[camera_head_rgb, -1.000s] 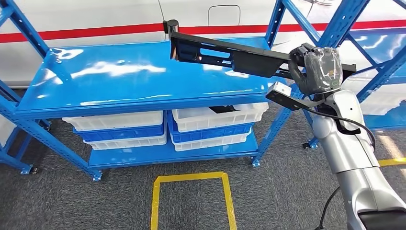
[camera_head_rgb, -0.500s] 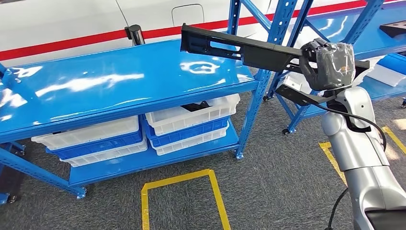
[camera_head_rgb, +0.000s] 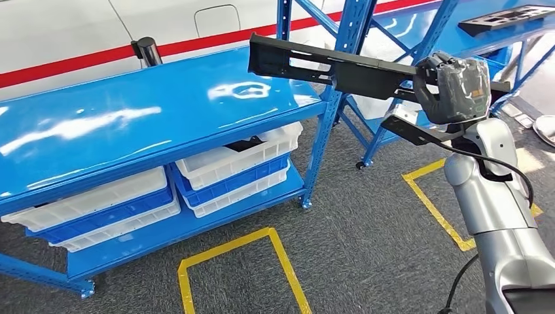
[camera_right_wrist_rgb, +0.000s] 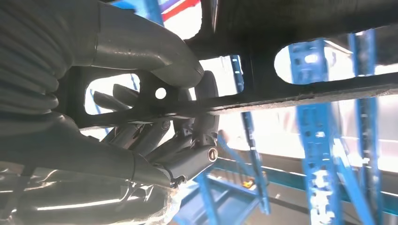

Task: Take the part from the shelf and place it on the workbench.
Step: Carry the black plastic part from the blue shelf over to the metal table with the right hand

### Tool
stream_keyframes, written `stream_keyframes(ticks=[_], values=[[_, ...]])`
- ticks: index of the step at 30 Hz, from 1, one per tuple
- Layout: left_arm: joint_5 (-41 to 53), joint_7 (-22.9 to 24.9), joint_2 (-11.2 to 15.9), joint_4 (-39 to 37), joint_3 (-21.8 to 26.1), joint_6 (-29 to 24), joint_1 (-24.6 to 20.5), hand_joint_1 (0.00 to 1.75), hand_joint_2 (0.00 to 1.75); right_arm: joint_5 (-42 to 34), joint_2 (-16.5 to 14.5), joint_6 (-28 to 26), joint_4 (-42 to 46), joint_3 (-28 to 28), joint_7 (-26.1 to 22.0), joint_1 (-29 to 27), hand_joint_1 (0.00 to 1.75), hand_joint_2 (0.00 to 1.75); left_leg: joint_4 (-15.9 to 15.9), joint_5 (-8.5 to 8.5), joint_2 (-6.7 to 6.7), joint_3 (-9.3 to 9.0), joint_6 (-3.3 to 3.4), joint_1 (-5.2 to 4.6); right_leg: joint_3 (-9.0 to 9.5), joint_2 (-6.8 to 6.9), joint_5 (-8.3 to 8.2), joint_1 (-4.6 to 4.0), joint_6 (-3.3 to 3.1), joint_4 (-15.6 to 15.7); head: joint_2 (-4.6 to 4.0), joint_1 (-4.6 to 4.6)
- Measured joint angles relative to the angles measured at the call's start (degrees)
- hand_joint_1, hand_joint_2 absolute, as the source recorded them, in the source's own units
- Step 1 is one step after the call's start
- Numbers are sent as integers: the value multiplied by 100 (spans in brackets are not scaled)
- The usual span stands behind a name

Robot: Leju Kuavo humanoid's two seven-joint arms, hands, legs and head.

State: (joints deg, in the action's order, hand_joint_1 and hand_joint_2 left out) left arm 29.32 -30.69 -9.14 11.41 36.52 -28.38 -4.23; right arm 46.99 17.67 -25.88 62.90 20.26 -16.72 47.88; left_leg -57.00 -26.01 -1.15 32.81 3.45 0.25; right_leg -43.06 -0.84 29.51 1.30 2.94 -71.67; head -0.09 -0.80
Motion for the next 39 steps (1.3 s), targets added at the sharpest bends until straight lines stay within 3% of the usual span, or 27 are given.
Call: stream_keyframes(ticks=[1,2,3,5,7,9,10,12,14,15,16,17,18,20,22,23,25,27,29,31,32,33,34,35,37,38,39], values=[[0,4,-1,0,11,-1,2,0,175,-2,-3,0,-7,0,-3,-13,175,175,-1,1,-80,6,1,-8,-45,10,31,0,25,-146,0,-1],[0,8,-1,0,18,-1,2,0,175,-2,-4,0,-13,0,-5,-21,175,175,-3,0,-156,9,1,-14,24,26,-15,0,62,-70,0,1],[1,9,-2,0,21,-1,-1,0,175,-2,-4,0,-16,-1,-7,-22,175,175,-5,-2,-230,8,-3,-18,216,78,-127,-1,103,242,0,-1],[1,-5,-2,0,25,-5,-7,0,175,-2,-7,0,-17,-1,-9,6,175,175,-24,-22,-359,6,-31,-50,705,381,-360,-38,132,1069,0,11],[-21,-79,-4,0,39,-34,-8,0,175,-5,-11,0,-16,-2,-7,30,175,175,-50,-47,-480,3,-70,-103,926,555,-470,-88,68,1481,0,8],[-51,-169,-8,0,61,-84,-11,0,175,-9,5,0,-16,-7,-2,21,175,175,-58,-65,-604,-4,-100,-121,905,421,-503,-80,-7,1499,0,-4],[-58,-195,-8,0,70,-104,-15,0,175,-10,19,0,-16,-11,0,15,175,175,-84,-99,-575,2,-128,-107,902,354,-519,-49,-32,1505,0,-2],[-60,-230,-9,0,87,-130,-15,0,175,-11,34,3,-15,-18,3,22,175,175,-404,-344,-286,129,-198,-63,897,233,-557,19,-107,1520,0,-12],[-60,-265,-11,0,101,-135,1,0,175,-10,26,7,-15,-19,9,30,175,175,-1134,-750,39,439,-257,-19,878,102,-579,37,-154,1521,0,-21],[-57,-282,-11,0,104,-133,9,0,175,-5,20,6,-17,-18,11,29,175,175,-1487,-892,94,598,-278,-1,871,26,-586,38,-162,1520,0,-22],[-55,-299,-11,0,105,-131,13,0,175,6,15,2,-20,-17,10,27,175,175,-1687,-932,112,692,-294,17,864,-53,-591,41,-163,1518,0,-23],[-48,-311,-11,0,106,-129,13,0,175,19,12,-4,-23,-17,10,22,175,175,-1691,-864,118,694,-304,38,861,-134,-598,46,-161,1515,0,-24],[-39,-320,-11,0,106,-130,11,0,175,32,13,-11,-25,-19,11,17,175,175,-1477,-698,136,592,-309,63,861,-215,-604,55,-153,1509,0,-25],[-22,-332,-10,0,106,-133,6,0,175,48,16,-23,-24,-23,19,11,175,175,-740,-316,349,237,-316,126,841,-367,-612,55,-122,1478,0,-25],[-14,-342,-9,0,110,-135,0,0,175,68,27,-33,-19,-37,36,10,175,175,-272,-167,552,28,-309,148,777,-496,-633,35,-49,1444,0,-9],[-9,-346,-9,0,113,-132,-7,0,175,80,40,-36,-13,-47,45,4,175,175,-221,-175,569,14,-285,126,738,-557,-653,28,5,1445,0,-5],[3,-352,-18,0,116,-122,-35,0,175,101,96,-37,6,-69,55,-22,175,175,-180,-136,433,20,-178,75,671,-634,-696,44,118,1466,0,0],[8,-354,-27,1,120,-114,-58,0,175,101,172,-35,31,-91,58,-47,175,175,-106,-64,293,10,-50,56,525,-413,-578,33,145,1242,0,22],[-10,-368,-33,1,135,-104,-59,0,175,84,220,-21,49,-104,60,-63,175,175,-75,-33,144,19,12,33,191,-103,-254,15,100,540,0,50],[-49,-408,-43,0,165,-82,-53,0,175,66,245,1,52,-104,58,-91,175,175,-78,-31,-23,36,24,2,-91,-16,-14,14,114,-131,0,56],[-64,-429,-47,0,178,-73,-53,0,175,57,260,9,52,-104,57,-106,175,175,-79,-31,-103,40,26,-10,-84,1,-4,14,146,-193,0,56],[-68,-444,-50,0,187,-69,-55,0,175,50,275,11,53,-105,56,-118,175,175,-80,-32,-178,41,26,-19,51,33,-73,14,184,-8,0,56],[-69,-455,-50,0,191,-69,-60,0,175,44,290,11,57,-108,56,-125,175,175,-81,-34,-247,37,23,-26,292,118,-188,10,213,376,0,57],[-68,-462,-51,0,193,-69,-65,0,175,40,303,11,66,-110,56,-120,175,175,-82,-39,-309,33,16,-38,563,285,-296,-7,216,822,0,63],[-66,-471,-58,0,196,-69,-70,0,175,34,322,11,91,-114,56,-101,175,175,-89,-56,-431,23,-15,-85,911,537,-454,-85,146,1419,0,70],[-65,-474,-62,0,197,-70,-71,0,175,33,329,11,100,-115,55,-97,175,175,-92,-65,-493,17,-32,-108,950,573,-481,-119,99,1505,0,75],[-65,-475,-66,0,199,-70,-71,0,175,32,339,11,104,-117,55,-99,175,175,-94,-73,-561,11,-48,-124,935,504,-507,-138,63,1506,0,74]])
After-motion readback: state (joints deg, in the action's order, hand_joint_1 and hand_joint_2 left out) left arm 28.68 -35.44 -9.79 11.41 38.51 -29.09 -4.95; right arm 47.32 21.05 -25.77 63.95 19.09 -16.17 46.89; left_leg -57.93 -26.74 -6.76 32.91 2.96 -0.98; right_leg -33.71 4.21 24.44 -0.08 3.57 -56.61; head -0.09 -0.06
